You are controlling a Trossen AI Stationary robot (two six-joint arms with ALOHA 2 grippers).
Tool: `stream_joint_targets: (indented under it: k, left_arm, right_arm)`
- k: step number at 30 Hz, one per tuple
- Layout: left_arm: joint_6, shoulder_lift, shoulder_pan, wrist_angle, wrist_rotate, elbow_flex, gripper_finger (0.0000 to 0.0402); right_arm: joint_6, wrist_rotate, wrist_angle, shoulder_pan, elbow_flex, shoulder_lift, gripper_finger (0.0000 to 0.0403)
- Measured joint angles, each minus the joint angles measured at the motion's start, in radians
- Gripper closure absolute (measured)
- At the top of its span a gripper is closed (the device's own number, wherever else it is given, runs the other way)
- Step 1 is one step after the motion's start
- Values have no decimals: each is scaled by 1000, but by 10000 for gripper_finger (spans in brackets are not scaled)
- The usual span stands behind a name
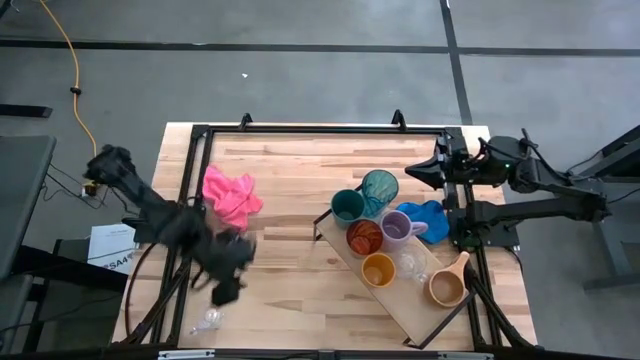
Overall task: Stack small to large cups/mugs on shelf
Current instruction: Put the transparent mug on the shelf
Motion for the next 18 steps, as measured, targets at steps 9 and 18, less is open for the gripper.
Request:
stream_joint_targets:
  k: [9, 18]
  left_arm:
    - [-295, 194, -342, -31, 26, 1, 197]
    - [-360, 282, -383, -184, 4, 1, 197]
  right_arm:
    - [0, -4, -22, 0, 0, 2, 403]
    - [3, -4, -26, 0, 0, 2, 403]
